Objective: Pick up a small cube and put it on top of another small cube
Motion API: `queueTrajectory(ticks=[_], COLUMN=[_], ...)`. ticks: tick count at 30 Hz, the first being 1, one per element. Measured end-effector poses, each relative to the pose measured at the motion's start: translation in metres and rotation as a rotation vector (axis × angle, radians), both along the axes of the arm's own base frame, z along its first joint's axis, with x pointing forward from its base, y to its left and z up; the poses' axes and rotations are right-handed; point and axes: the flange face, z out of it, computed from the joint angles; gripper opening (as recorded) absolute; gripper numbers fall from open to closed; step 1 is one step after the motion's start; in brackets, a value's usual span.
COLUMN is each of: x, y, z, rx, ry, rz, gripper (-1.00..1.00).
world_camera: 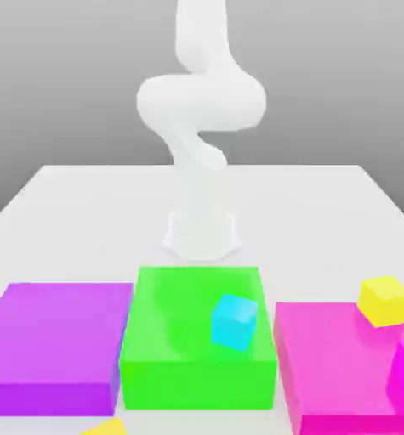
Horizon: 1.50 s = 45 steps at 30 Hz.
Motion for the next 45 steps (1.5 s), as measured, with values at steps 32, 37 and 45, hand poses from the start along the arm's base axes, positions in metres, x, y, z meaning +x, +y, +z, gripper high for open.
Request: queueTrajectory(ticks=[32,37,45], x=[0.160,0.158,0.159], y=[-0.100,-0.105,-0.105], z=[-0.475,-0.546,-0.535], rx=[-0.206,-0.229,-0.229], ry=[0.686,0.705,0.706], rz=[0.448,0.460,0.461], gripper=[0.00,-1.00,-1.00])
